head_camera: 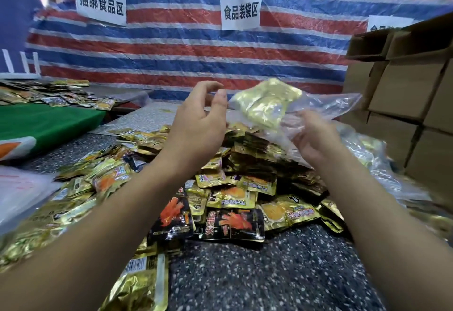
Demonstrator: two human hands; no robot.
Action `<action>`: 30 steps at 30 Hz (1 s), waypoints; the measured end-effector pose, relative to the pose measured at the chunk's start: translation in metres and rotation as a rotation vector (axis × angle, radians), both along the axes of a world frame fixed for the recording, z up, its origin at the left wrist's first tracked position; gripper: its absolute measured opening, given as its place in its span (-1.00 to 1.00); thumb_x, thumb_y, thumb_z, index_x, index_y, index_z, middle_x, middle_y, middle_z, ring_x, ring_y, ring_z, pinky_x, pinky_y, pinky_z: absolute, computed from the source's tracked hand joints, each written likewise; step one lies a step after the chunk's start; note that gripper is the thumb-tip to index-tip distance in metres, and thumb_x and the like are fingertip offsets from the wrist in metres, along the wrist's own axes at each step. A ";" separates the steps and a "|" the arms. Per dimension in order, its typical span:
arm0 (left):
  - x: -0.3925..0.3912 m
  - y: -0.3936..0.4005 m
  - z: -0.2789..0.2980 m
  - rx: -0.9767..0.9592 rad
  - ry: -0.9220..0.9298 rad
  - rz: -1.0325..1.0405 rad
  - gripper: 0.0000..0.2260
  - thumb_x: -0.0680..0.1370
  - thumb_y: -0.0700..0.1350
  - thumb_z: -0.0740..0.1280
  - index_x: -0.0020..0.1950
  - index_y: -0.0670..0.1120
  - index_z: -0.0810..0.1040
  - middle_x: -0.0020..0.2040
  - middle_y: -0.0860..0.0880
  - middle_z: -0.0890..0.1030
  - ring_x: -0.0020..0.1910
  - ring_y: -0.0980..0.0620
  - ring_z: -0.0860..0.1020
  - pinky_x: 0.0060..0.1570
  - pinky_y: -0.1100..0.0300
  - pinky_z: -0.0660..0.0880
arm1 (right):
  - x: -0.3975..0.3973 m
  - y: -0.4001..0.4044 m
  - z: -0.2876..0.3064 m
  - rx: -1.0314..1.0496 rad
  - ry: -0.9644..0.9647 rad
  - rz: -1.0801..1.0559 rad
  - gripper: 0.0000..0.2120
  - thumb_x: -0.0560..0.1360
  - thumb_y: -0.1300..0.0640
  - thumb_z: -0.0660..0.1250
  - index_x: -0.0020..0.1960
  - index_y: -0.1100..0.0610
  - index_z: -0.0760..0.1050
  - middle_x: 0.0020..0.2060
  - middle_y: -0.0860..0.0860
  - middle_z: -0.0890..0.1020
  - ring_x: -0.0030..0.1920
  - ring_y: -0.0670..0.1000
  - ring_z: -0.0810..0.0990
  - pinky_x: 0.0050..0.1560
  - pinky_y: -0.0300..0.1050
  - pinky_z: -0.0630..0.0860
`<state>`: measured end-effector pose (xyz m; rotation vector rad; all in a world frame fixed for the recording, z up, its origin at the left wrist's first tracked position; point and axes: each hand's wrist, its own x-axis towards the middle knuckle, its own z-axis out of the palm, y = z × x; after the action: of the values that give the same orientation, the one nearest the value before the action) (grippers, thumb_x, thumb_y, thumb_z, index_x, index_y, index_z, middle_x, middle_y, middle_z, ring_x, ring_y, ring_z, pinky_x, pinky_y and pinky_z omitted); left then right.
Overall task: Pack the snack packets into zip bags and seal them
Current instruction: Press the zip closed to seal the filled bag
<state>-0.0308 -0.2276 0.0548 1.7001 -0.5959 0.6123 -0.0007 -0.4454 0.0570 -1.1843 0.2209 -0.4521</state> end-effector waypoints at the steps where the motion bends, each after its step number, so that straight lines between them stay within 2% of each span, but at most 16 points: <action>1: 0.000 0.000 0.000 0.011 0.009 -0.006 -0.88 0.68 0.04 0.12 0.18 0.14 0.40 0.04 0.09 0.57 -0.17 0.09 0.64 -0.22 0.19 0.58 | 0.007 -0.006 -0.001 0.033 0.044 0.025 -0.87 0.65 0.16 0.23 0.13 0.20 0.50 -0.17 0.15 0.69 -0.22 0.04 0.69 -0.20 -0.18 0.63; 3: -0.001 -0.001 -0.002 0.038 0.027 -0.020 -0.87 0.68 0.03 0.13 0.20 0.12 0.39 0.06 0.07 0.57 -0.20 0.11 0.64 -0.21 0.14 0.60 | 0.019 -0.010 -0.009 -0.014 0.140 0.085 -0.82 0.67 0.14 0.20 0.17 0.23 0.44 -0.04 0.20 0.67 -0.18 0.09 0.71 -0.28 -0.12 0.65; 6: -0.002 -0.003 -0.004 0.078 0.042 -0.044 -0.87 0.68 0.02 0.15 0.20 0.11 0.40 0.06 0.06 0.57 -0.24 0.18 0.64 -0.20 0.16 0.56 | 0.027 -0.011 -0.026 -0.076 0.234 0.094 -0.69 0.69 0.16 0.12 0.36 0.29 0.35 0.17 0.30 0.58 -0.03 0.16 0.66 -0.27 -0.07 0.64; 7: -0.002 -0.003 -0.005 0.086 0.042 -0.042 -0.88 0.68 0.02 0.15 0.19 0.10 0.41 0.05 0.07 0.58 -0.25 0.19 0.64 -0.19 0.16 0.57 | 0.027 -0.010 -0.029 -0.086 0.250 0.098 -0.69 0.70 0.13 0.11 0.35 0.29 0.35 0.15 0.30 0.58 -0.04 0.16 0.66 -0.29 -0.08 0.64; 11: -0.001 -0.001 -0.003 0.097 0.042 -0.025 -0.89 0.67 0.03 0.16 0.11 0.11 0.47 -0.03 0.11 0.61 -0.25 0.15 0.64 -0.16 0.15 0.58 | 0.025 -0.008 -0.032 -0.114 0.254 0.137 -0.70 0.69 0.01 0.16 0.07 0.27 0.44 -0.03 0.23 0.63 -0.11 0.10 0.69 -0.38 -0.15 0.63; 15: 0.001 -0.001 -0.004 0.122 0.039 -0.009 -0.85 0.67 0.01 0.16 0.05 0.07 0.52 -0.13 0.10 0.63 -0.31 0.15 0.64 -0.28 0.29 0.55 | 0.024 -0.009 -0.033 -0.148 0.246 0.168 -0.75 0.68 0.07 0.18 0.01 0.25 0.46 -0.14 0.15 0.64 -0.23 0.02 0.67 -0.40 -0.22 0.60; 17: 0.001 0.000 -0.005 0.128 0.040 -0.008 -0.85 0.67 0.01 0.17 0.02 0.08 0.52 -0.14 0.09 0.64 -0.32 0.15 0.64 -0.36 0.37 0.51 | 0.025 -0.010 -0.029 -0.067 0.210 0.206 -0.77 0.69 0.12 0.14 0.02 0.26 0.46 -0.19 0.15 0.65 -0.32 0.00 0.69 -0.38 -0.24 0.60; 18: 0.001 0.000 -0.005 0.129 0.040 -0.007 -0.85 0.67 0.01 0.17 0.01 0.09 0.52 -0.15 0.09 0.64 -0.32 0.15 0.64 -0.39 0.39 0.49 | 0.026 -0.010 -0.026 0.004 0.179 0.231 -0.77 0.69 0.14 0.13 0.05 0.28 0.47 -0.20 0.17 0.68 -0.31 0.01 0.71 -0.35 -0.23 0.61; 20: 0.001 0.001 -0.005 0.131 0.042 -0.005 -0.85 0.67 0.01 0.17 0.01 0.08 0.52 -0.16 0.10 0.64 -0.34 0.15 0.63 -0.40 0.39 0.47 | 0.028 -0.012 -0.021 0.157 0.103 0.282 -0.74 0.69 0.17 0.11 0.15 0.33 0.48 -0.15 0.21 0.72 -0.18 0.06 0.74 -0.20 -0.20 0.66; 21: 0.002 0.002 -0.004 0.133 0.045 -0.004 -0.84 0.67 0.02 0.17 0.02 0.07 0.53 -0.16 0.09 0.64 -0.34 0.15 0.63 -0.39 0.37 0.47 | 0.030 -0.014 -0.019 0.217 0.065 0.298 -0.71 0.69 0.18 0.10 0.20 0.36 0.48 -0.06 0.23 0.71 -0.07 0.09 0.73 -0.04 -0.16 0.66; 23: 0.002 0.002 -0.004 0.136 0.048 -0.001 -0.83 0.67 0.02 0.17 0.04 0.04 0.54 -0.16 0.08 0.64 -0.35 0.14 0.64 -0.35 0.33 0.46 | 0.031 -0.017 -0.017 0.261 0.007 0.330 -0.67 0.70 0.19 0.06 0.33 0.37 0.41 0.20 0.25 0.62 0.20 0.14 0.63 0.29 -0.06 0.53; 25: 0.003 0.002 -0.004 0.132 0.044 0.000 -0.82 0.67 0.01 0.17 0.03 0.03 0.55 -0.17 0.07 0.65 -0.36 0.14 0.63 -0.37 0.34 0.47 | 0.029 -0.017 -0.019 0.255 -0.024 0.370 -0.61 0.72 0.17 0.02 0.46 0.34 0.28 0.35 0.23 0.52 0.35 0.15 0.51 0.38 0.00 0.44; 27: 0.004 0.002 -0.005 0.127 0.044 -0.001 -0.82 0.67 0.00 0.18 0.04 0.01 0.56 -0.18 0.07 0.65 -0.37 0.15 0.63 -0.41 0.40 0.45 | 0.025 -0.016 -0.023 0.194 -0.023 0.372 -0.58 0.72 0.14 0.02 0.52 0.30 0.21 0.32 0.21 0.54 0.30 0.14 0.56 0.24 -0.04 0.56; 30: 0.003 0.000 -0.007 0.138 0.049 -0.006 -0.81 0.67 0.00 0.17 0.03 0.01 0.56 -0.21 0.09 0.64 -0.37 0.16 0.62 -0.44 0.45 0.40 | 0.017 -0.012 -0.029 0.053 0.012 0.302 -0.67 0.71 0.15 0.08 0.38 0.30 0.37 0.03 0.16 0.70 0.02 0.07 0.71 -0.04 -0.12 0.67</action>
<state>-0.0278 -0.2280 0.0481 1.8367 -0.6200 0.5335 0.0164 -0.4570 0.0277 -1.1460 0.0612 -0.1731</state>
